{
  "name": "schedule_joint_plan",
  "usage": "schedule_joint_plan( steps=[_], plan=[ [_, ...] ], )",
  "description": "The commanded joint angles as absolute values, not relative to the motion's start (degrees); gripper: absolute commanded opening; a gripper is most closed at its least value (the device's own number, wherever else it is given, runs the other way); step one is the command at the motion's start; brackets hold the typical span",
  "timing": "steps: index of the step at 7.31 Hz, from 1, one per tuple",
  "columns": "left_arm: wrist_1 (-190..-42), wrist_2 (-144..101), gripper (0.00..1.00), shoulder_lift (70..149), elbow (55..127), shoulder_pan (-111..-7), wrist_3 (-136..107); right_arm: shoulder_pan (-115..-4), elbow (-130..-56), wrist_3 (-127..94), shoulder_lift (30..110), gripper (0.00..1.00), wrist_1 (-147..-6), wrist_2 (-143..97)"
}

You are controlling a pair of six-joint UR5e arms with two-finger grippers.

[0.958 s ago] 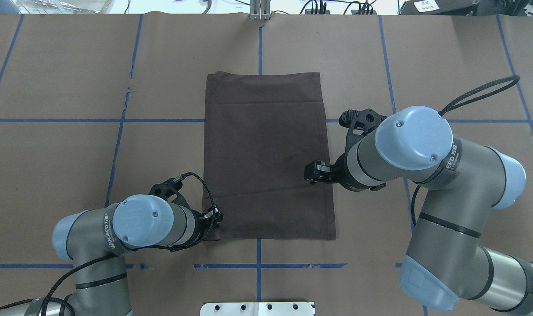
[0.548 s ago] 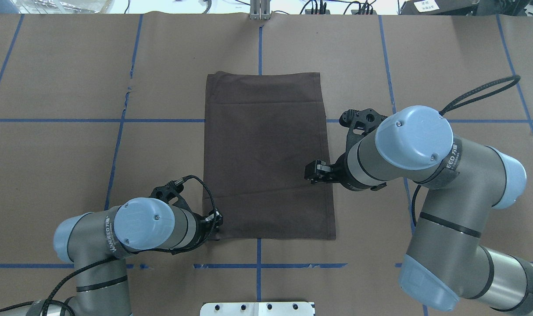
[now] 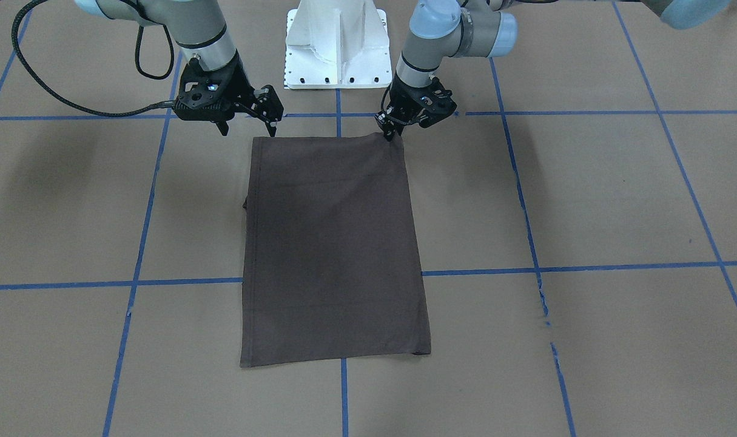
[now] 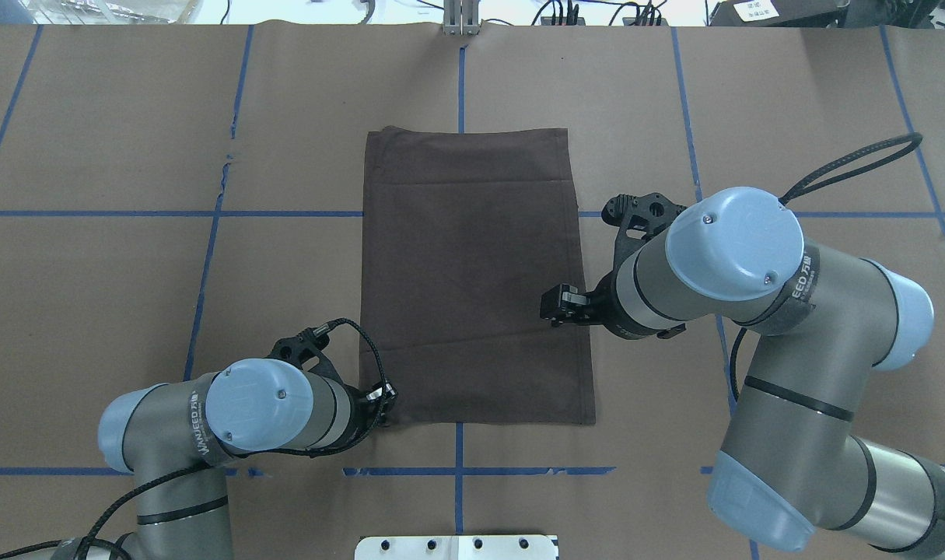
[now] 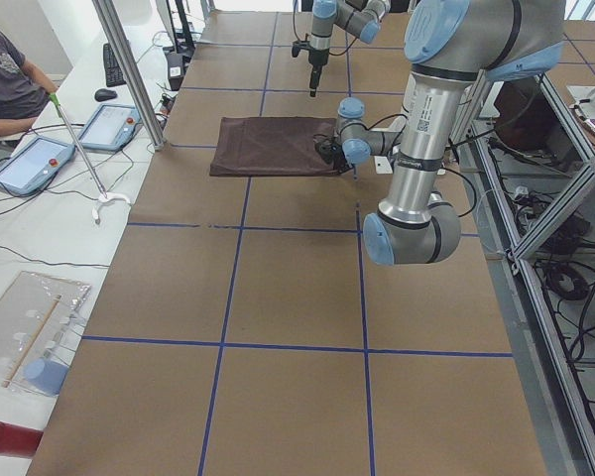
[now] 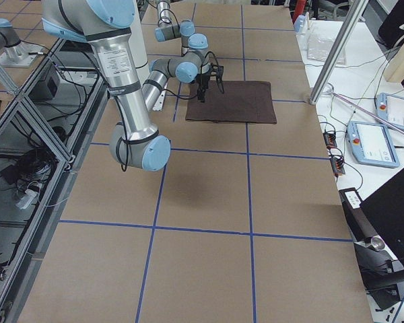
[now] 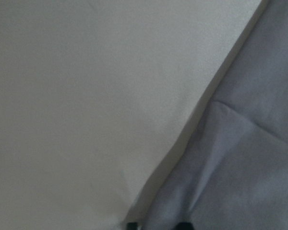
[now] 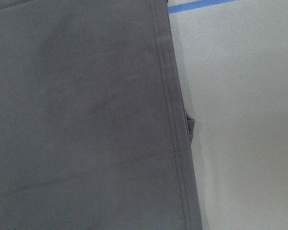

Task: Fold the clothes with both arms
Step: 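Move both grippers down to the shirt's near edge corners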

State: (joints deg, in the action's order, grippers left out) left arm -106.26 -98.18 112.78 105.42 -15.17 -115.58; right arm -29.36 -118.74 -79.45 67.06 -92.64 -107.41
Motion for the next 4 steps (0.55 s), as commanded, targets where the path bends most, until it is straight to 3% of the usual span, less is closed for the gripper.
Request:
schedule_joint_plan(
  steps=[1, 2, 4],
  plan=[
    [-106.26, -98.17, 0.20, 112.76, 105.38, -15.21, -115.58, -29.36, -118.65, -79.54, 67.06, 1.00, -92.64, -107.58],
    [-106.26, -98.26, 0.00, 112.85, 106.16, -15.29, -115.49, -29.27, -118.65, -79.72, 67.06, 1.00, -92.64, -107.58],
    [-106.26, -98.44, 0.00, 112.41, 109.06, -15.56, -114.79, -29.18, -118.56, -80.51, 67.23, 1.00, -92.55, -107.58]
  ],
)
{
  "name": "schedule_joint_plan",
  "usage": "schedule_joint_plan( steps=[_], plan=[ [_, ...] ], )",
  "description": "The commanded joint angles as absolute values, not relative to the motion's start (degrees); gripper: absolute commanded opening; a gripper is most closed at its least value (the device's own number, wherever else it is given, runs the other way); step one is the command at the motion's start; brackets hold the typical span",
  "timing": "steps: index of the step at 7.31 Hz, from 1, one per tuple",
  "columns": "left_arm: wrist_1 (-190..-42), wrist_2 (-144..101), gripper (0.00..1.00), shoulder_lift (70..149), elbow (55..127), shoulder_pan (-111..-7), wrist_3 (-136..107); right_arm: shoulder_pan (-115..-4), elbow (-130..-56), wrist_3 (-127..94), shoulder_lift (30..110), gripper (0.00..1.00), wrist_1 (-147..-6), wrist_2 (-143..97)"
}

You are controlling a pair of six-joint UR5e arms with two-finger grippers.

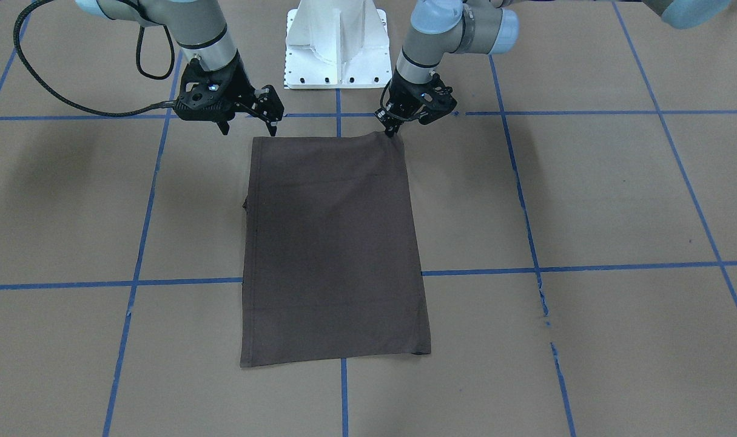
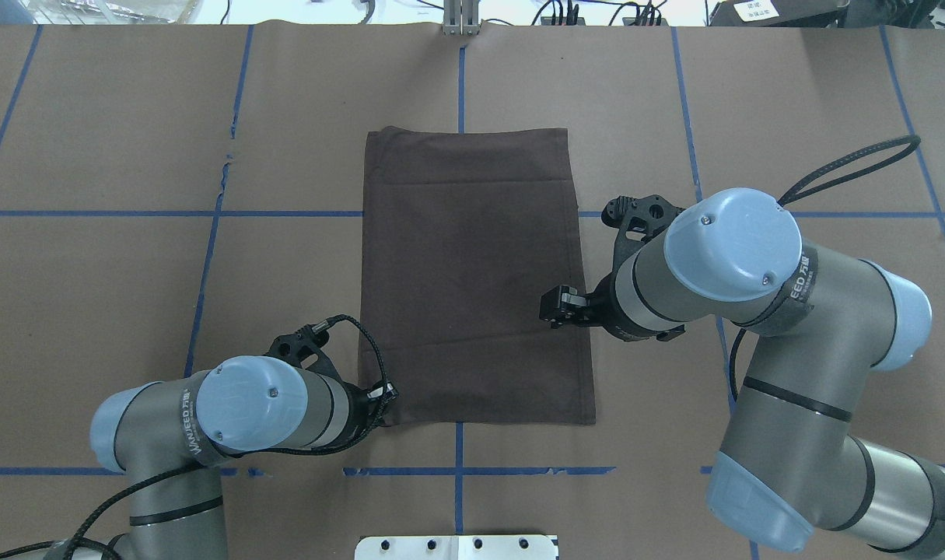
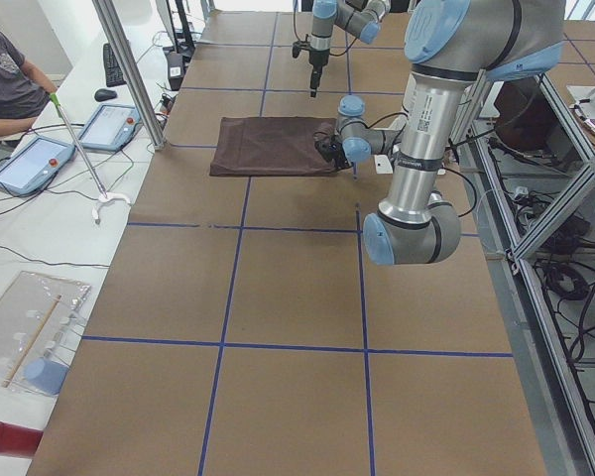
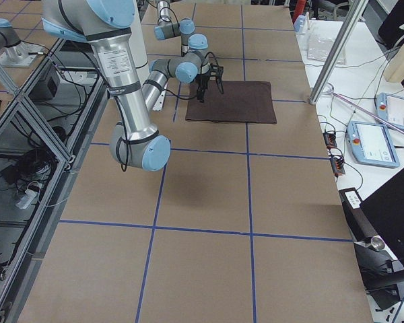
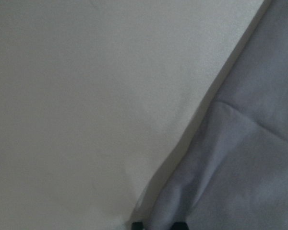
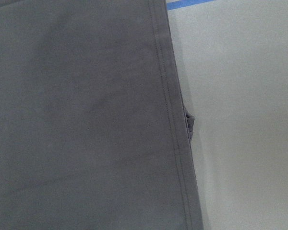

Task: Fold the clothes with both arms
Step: 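Move both grippers down to the shirt's near edge corners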

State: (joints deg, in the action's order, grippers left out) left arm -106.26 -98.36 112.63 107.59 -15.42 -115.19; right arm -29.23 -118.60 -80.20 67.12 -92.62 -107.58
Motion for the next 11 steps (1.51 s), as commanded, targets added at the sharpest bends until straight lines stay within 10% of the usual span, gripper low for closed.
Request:
schedule_joint_plan(
  steps=[1, 11],
  plan=[
    [-106.26, -98.44, 0.00, 112.50, 109.42, -15.47, -114.70, -28.40, -118.56, -80.68, 67.41, 1.00, -92.55, -107.32],
    [-106.44, -98.35, 0.00, 112.85, 109.34, -15.64, -114.43, -18.20, -106.97, -109.86, 63.28, 1.00, -92.46, -95.18]
  ],
)
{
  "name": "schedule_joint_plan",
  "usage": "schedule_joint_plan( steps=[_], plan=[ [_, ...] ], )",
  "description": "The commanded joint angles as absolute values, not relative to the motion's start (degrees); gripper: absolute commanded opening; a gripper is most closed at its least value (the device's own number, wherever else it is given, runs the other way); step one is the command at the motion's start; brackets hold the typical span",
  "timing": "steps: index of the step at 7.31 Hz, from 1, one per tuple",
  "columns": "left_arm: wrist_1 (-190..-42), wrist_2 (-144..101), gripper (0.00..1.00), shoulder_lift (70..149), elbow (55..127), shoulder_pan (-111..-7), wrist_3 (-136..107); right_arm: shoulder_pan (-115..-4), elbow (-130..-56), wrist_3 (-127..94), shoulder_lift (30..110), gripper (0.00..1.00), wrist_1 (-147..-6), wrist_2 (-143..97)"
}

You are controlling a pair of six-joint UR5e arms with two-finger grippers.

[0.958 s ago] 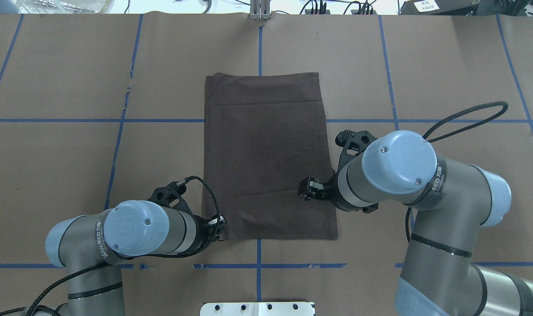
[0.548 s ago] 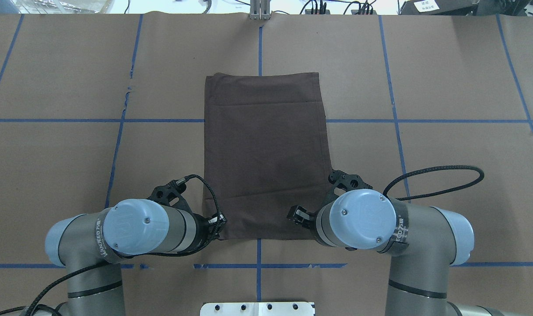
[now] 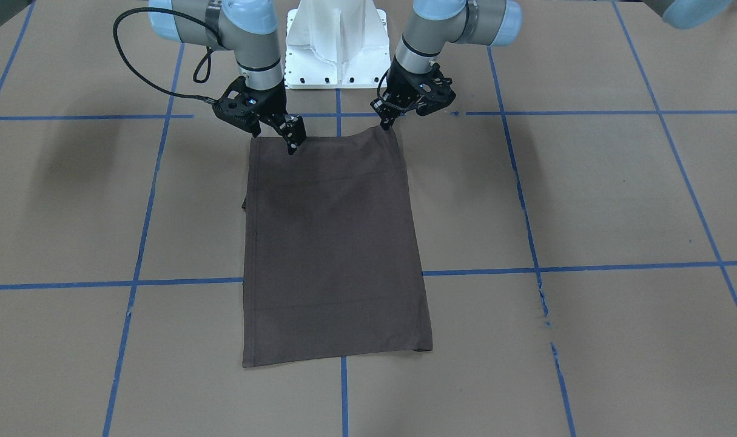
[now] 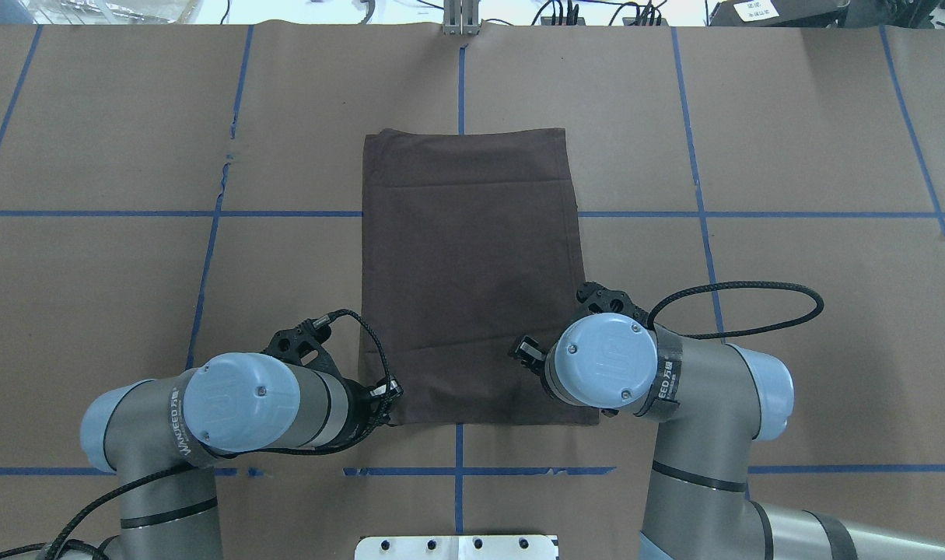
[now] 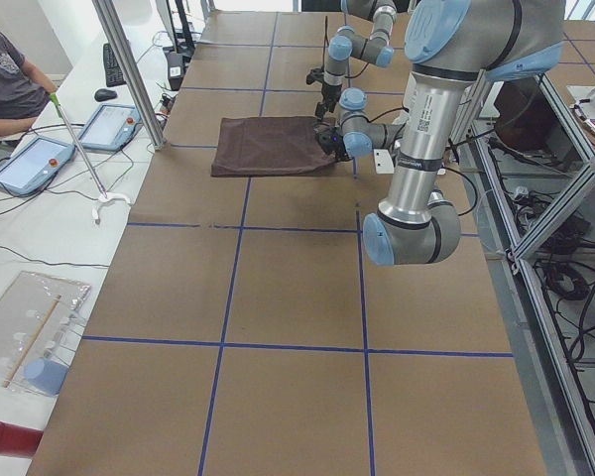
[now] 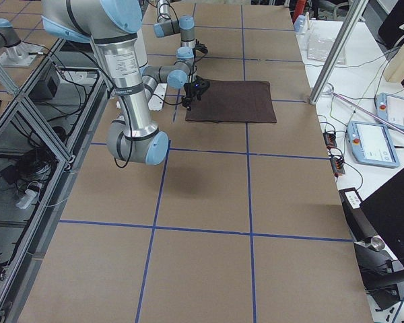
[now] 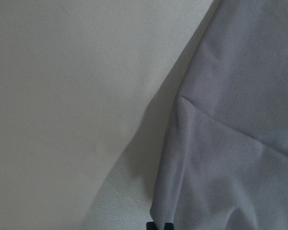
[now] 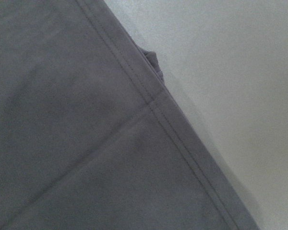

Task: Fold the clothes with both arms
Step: 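Grasp the near edge corners of the shirt with both grippers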

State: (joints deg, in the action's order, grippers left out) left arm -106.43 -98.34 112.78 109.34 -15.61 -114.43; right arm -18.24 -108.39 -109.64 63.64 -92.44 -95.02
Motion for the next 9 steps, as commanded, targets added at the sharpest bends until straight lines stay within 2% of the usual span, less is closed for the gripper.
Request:
schedule_joint_plan(
  steps=[1, 9],
  plan=[
    [-106.44, -98.35, 0.00, 112.94, 109.34, -15.64, -114.43, -17.76, -106.70, -110.12, 63.28, 1.00, -92.46, -95.36],
    [-106.35, -98.26, 0.00, 112.85, 109.51, -15.73, -114.43, -16.70, -105.56, -110.13, 64.16, 1.00, -92.11, -95.45]
  ],
)
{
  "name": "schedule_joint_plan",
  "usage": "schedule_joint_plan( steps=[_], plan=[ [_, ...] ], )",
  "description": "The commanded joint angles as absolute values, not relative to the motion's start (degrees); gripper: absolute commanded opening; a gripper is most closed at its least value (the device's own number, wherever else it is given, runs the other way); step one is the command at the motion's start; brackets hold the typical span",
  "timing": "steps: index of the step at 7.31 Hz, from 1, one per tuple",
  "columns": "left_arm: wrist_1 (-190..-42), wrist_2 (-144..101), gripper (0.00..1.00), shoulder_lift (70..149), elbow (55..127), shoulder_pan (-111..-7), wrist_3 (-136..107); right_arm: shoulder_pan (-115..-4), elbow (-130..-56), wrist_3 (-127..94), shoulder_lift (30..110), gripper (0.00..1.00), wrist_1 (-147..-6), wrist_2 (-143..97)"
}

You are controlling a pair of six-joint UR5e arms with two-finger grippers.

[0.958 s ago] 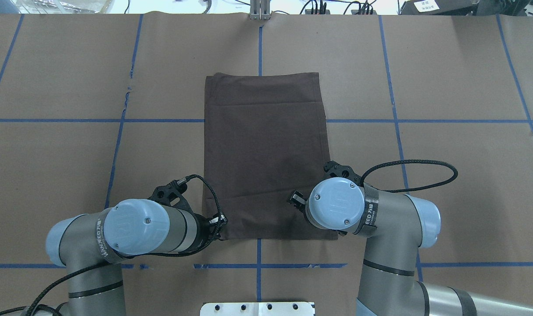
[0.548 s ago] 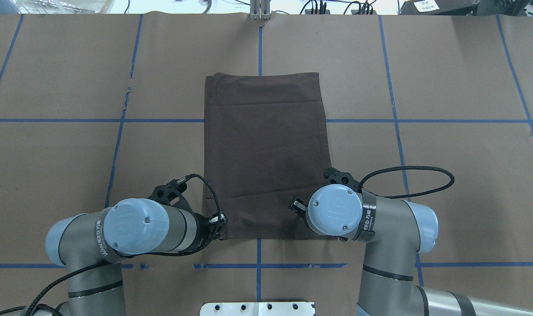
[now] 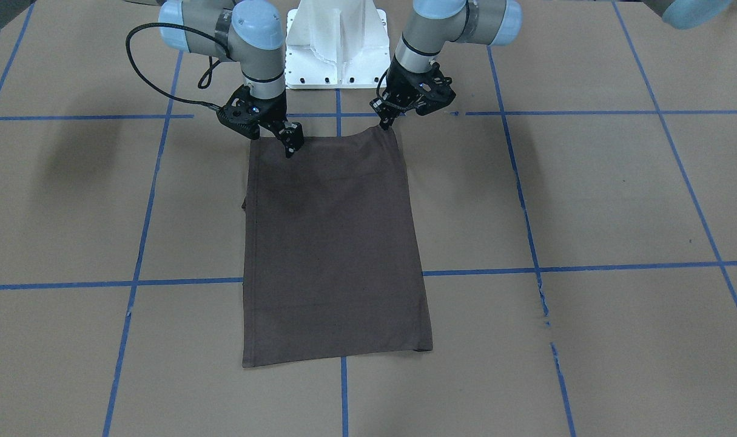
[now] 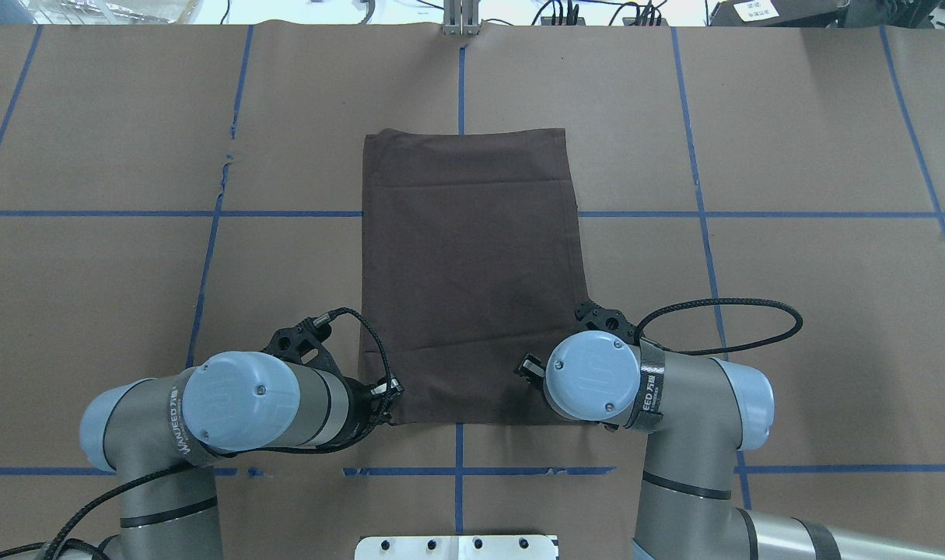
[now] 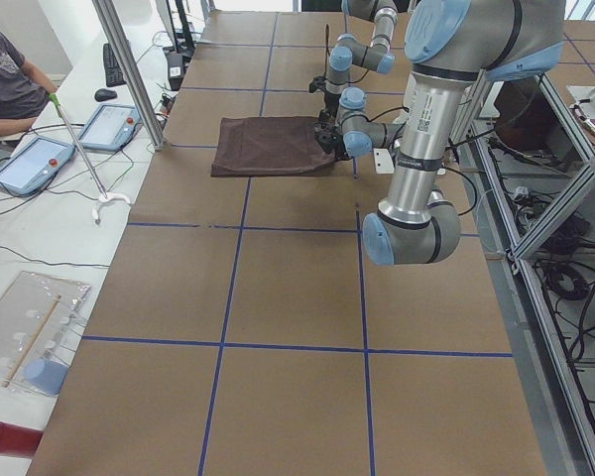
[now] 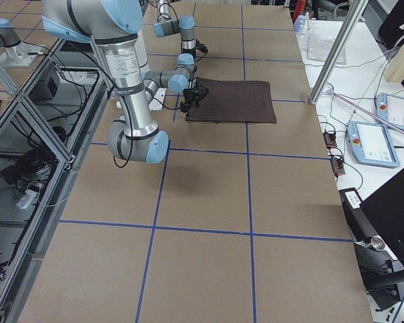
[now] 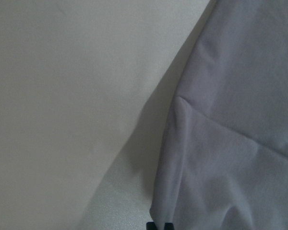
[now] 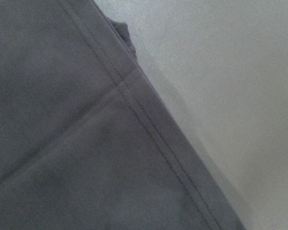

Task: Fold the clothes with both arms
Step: 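Grasp the near edge corners of the shirt with both grippers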

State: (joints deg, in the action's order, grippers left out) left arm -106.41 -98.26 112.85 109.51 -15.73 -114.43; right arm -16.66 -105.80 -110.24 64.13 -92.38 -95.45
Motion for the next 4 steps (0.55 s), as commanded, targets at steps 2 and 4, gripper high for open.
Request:
schedule_joint_plan(
  steps=[2, 4],
  plan=[
    [-106.35, -98.26, 0.00, 112.76, 109.51, -15.73, -114.43, -16.79, -104.42, -110.39, 65.30, 1.00, -86.86, -95.45],
    [-106.35, -98.26, 0.00, 112.76, 109.51, -15.73, -114.43, -16.79, -104.33, -110.48, 65.30, 1.00, -86.84, -95.54]
  ],
)
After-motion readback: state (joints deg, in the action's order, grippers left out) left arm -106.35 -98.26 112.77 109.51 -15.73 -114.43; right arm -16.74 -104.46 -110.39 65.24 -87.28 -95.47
